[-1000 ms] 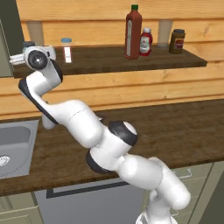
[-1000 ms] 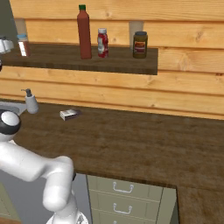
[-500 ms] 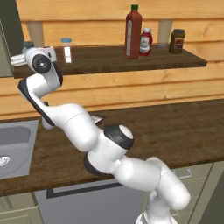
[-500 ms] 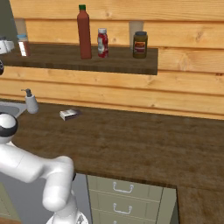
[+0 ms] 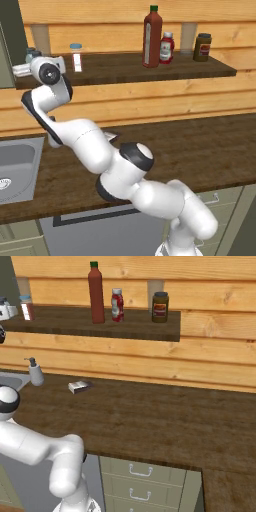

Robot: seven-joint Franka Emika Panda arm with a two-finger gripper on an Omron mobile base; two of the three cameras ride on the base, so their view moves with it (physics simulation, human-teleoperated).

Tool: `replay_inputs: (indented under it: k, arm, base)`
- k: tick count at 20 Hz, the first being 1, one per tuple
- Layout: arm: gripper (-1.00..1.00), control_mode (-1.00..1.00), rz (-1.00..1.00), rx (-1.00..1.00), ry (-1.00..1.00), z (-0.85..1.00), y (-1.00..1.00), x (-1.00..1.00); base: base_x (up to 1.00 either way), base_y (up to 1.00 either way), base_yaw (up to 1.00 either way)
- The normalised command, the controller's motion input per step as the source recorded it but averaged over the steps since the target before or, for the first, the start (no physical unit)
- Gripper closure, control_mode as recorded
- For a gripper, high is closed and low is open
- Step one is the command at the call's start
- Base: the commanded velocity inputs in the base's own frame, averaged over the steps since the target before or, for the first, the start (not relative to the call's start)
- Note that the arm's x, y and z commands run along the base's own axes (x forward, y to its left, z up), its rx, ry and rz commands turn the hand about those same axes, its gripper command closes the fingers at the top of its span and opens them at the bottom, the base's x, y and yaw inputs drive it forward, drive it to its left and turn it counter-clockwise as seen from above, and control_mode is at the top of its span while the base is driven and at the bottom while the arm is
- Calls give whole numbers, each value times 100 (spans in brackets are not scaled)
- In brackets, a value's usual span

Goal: Put the shaker and condiment bottle from the counter next to their counterparts in the cabinet.

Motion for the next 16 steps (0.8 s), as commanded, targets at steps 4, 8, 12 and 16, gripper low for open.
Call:
replay_inputs:
  k: [4,8,12,16]
  arm:
    - [-100,-100,0,12,8,24,0,-27]
    - [-100,-100,0,10,7,28,0,-50]
    - [-100,-100,0,10,6,5,0,-66]
    - [-100,-100,-3,12,5,1,0,-78]
  base:
    - [0,0,0]
    - [0,0,0]
    - [0,0,0]
    - [0,0,0]
